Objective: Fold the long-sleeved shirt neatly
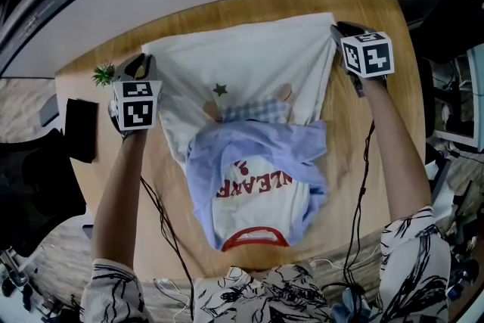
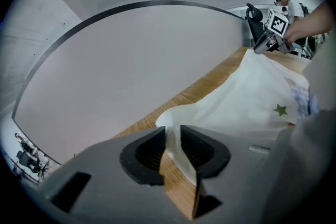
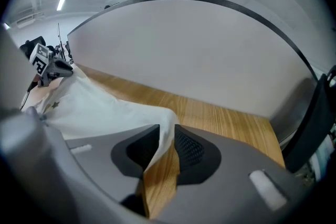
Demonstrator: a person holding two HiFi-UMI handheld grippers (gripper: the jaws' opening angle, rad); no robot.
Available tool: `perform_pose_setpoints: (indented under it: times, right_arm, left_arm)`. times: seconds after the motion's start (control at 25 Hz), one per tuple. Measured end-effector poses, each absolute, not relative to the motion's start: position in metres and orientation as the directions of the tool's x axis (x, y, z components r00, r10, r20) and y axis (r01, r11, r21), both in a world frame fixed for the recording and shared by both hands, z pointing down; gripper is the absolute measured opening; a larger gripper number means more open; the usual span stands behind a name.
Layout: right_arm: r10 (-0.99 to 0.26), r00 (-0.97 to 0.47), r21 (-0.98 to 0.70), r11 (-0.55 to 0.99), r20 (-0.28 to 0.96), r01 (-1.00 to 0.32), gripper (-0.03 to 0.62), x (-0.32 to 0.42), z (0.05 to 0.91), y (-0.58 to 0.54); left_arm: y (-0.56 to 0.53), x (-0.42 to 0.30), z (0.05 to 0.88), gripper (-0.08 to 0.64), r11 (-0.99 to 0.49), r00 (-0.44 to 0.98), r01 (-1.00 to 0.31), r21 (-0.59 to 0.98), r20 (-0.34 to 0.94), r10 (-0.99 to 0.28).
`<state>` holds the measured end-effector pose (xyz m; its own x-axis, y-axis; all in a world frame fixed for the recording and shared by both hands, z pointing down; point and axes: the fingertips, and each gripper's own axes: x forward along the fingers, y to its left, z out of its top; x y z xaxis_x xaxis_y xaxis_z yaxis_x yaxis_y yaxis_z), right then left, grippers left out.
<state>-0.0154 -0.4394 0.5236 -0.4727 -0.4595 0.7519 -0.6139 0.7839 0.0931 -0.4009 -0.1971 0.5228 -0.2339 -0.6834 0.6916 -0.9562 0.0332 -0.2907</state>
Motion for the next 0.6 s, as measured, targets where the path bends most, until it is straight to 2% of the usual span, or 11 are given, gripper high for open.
perform_pose_setpoints:
  times: [0.08, 0.2, 0.36, 0.6]
  right_arm:
    - [-0.439, -0.501, 0.066, 0.797, 0.746, -0.6, 0.145, -0.016, 0.522, -0.434]
    - [-0.405, -0.555, 0.023, 0.821, 0.726, -0.57, 0.245, -0.011, 0.509, -0.415]
    - [-0.361, -0.643, -0.032, 0.856, 0.675, -0.516, 0.264, 0.003, 0.476, -0.368]
    - [-0.291, -0.728, -0.127, 0.879, 0.62, -0.459, 0.281, 0.046, 0.453, -0.254]
  left_arm:
    - [-0.196, -0.39, 0.518, 0.181, -0.007, -0.204, -0.956, -0.293, 0.682, -0.702]
    - [-0.188, -0.369, 0.502, 0.241, -0.057, -0.153, -0.956, -0.287, 0.655, -0.74]
    - [-0.159, -0.343, 0.47, 0.27, -0.061, -0.111, -0.966, -0.252, 0.612, -0.783]
    - [-0.07, -0.291, 0.43, 0.284, -0.043, -0.123, -0.962, -0.269, 0.57, -0.812]
